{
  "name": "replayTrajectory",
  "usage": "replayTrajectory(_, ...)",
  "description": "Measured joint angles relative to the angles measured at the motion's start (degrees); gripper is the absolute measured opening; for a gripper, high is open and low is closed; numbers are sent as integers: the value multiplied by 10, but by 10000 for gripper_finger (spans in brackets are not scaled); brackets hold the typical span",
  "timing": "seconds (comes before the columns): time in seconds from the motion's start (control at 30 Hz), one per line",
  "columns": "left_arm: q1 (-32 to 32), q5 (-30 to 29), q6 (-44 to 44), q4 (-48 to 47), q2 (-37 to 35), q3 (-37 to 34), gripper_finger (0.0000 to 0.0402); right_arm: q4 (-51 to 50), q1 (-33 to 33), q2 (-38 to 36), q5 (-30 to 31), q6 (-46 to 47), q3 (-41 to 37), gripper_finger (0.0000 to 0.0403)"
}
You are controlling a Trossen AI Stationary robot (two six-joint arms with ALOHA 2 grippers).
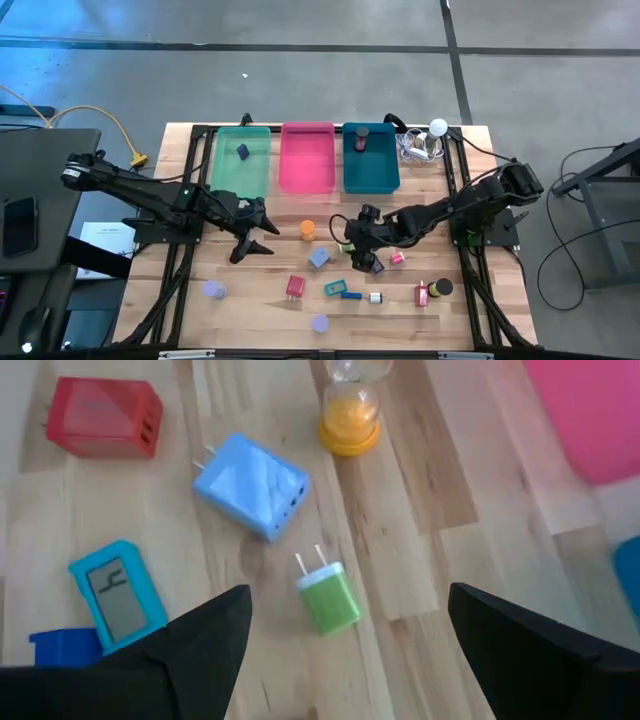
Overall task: Pick & Place Office items
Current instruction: Put the green adapter into the red bin
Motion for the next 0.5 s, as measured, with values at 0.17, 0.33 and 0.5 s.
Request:
replayTrajectory(0.17, -5, 0, 0, 0, 0, 0, 284, 66, 0, 0, 0, 1, -46, 327)
replayTrajectory(0.33, -5, 0, 0, 0, 0, 0, 284, 129, 3, 0, 2, -57, -77, 327)
replayTrajectory(0.5, -5, 0, 0, 4, 0, 0, 284, 136, 2, 0, 2, -72, -101, 327)
